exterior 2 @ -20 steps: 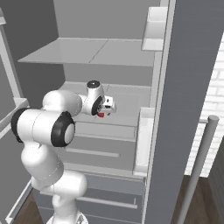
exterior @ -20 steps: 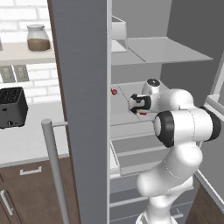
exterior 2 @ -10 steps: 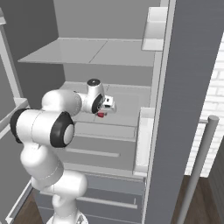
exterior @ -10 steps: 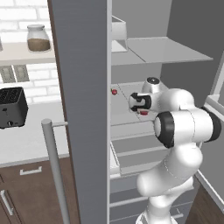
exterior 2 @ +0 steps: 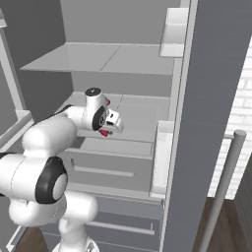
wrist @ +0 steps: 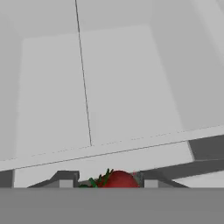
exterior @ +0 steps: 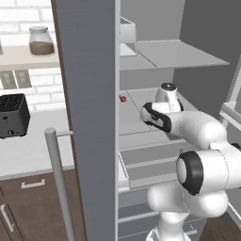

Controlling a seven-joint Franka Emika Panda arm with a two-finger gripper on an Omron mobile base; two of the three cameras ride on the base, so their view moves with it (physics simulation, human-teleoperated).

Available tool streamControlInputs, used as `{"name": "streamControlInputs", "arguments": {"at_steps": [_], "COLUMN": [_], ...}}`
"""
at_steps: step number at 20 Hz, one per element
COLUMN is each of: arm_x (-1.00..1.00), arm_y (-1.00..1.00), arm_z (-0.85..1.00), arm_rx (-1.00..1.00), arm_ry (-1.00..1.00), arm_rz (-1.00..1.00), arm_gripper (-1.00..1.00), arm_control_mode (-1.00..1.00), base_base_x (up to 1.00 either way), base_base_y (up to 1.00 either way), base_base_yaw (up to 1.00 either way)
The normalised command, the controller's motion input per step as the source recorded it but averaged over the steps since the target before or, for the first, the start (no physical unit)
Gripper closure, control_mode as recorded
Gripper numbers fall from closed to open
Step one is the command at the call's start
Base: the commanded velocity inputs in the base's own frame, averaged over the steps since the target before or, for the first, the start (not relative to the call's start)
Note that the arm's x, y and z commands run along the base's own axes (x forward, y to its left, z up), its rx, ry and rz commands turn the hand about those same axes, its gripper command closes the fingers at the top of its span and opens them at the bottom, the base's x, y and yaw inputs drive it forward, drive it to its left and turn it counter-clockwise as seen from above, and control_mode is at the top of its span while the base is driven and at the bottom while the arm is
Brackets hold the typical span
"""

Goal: Take the strawberry from the fridge and place it on top of the pancake, located on the dining counter.

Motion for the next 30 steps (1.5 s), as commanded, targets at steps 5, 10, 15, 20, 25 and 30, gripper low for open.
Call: {"name": "streamControlInputs", "arguments": {"at_steps": [5,10,15,20,25,30], "arm_x": [-0.83,-1.00,-1.00,-1.00,-0.58,0.00], "arm_y": [0.29,0.31,0.19,-0.20,-0.13,0.00], "arm_z": [1.00,1.00,0.86,-0.02,-0.14,0.00], "arm_rx": [0.18,0.00,-0.07,0.00,0.00,0.00], "arm_ry": [0.04,0.01,0.00,-0.28,-0.16,0.00], "arm_rz": [-0.04,0.00,0.00,0.10,0.05,0.00], "arm_gripper": [1.00,1.00,1.00,1.00,1.00,1.00], "arm_control_mode": [-1.00,-1.00,-1.00,-1.00,-1.00,-1.00], "base_base_x": [0.00,0.00,0.00,0.00,0.00,0.00], "base_base_y": [0.00,0.00,0.00,0.00,0.00,0.00], "base_base_yaw": [0.00,0.00,0.00,0.00,0.00,0.00]}}
